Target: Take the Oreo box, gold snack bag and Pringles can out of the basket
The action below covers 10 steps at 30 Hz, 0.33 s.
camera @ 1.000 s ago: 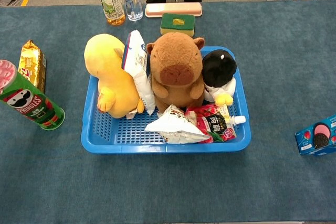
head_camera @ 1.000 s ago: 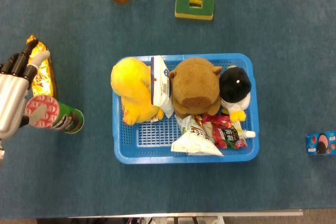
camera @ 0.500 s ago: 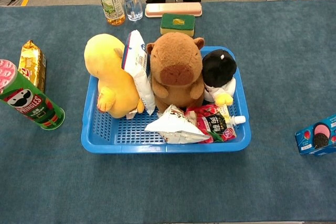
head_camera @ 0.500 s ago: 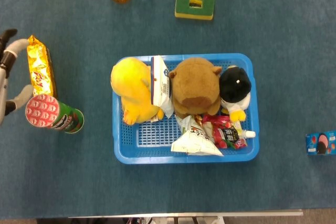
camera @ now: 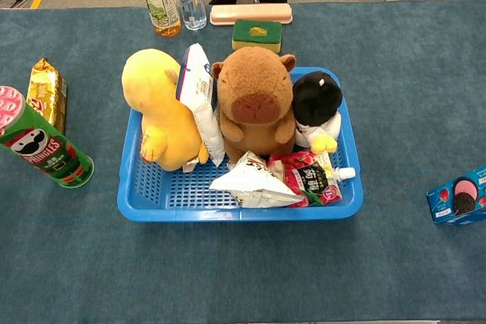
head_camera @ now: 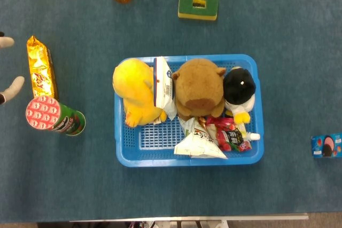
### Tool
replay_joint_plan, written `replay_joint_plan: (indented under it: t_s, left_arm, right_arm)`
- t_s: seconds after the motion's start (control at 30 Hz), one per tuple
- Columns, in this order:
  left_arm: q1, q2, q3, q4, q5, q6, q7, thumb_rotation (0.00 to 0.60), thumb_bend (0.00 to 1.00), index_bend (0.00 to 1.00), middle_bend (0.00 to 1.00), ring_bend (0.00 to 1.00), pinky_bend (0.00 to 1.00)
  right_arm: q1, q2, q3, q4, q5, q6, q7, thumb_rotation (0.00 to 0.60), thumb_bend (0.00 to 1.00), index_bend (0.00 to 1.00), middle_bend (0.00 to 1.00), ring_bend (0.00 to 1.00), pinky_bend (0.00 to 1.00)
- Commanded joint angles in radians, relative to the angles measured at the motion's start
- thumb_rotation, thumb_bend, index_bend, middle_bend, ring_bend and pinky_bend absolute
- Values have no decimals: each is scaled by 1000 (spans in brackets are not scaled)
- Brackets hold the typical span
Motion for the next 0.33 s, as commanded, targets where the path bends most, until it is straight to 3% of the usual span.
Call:
replay_joint_plan:
  t_s: [0.03, 0.33]
  left_arm:
    - [3, -13, -6, 30, -9, -5, -37, 600, 135, 344, 304, 249, 435]
    - [-5, -17, -5, 44, -32, -52, -47, 600, 135, 346, 314, 249, 435]
  right_arm:
    - [-44, -25, -13, -34, -9, 52, -56, 600, 0, 111, 277, 237, 554]
    - [-36, -39, 8, -28, 30, 22, -22, 600, 0, 111, 277, 237, 554]
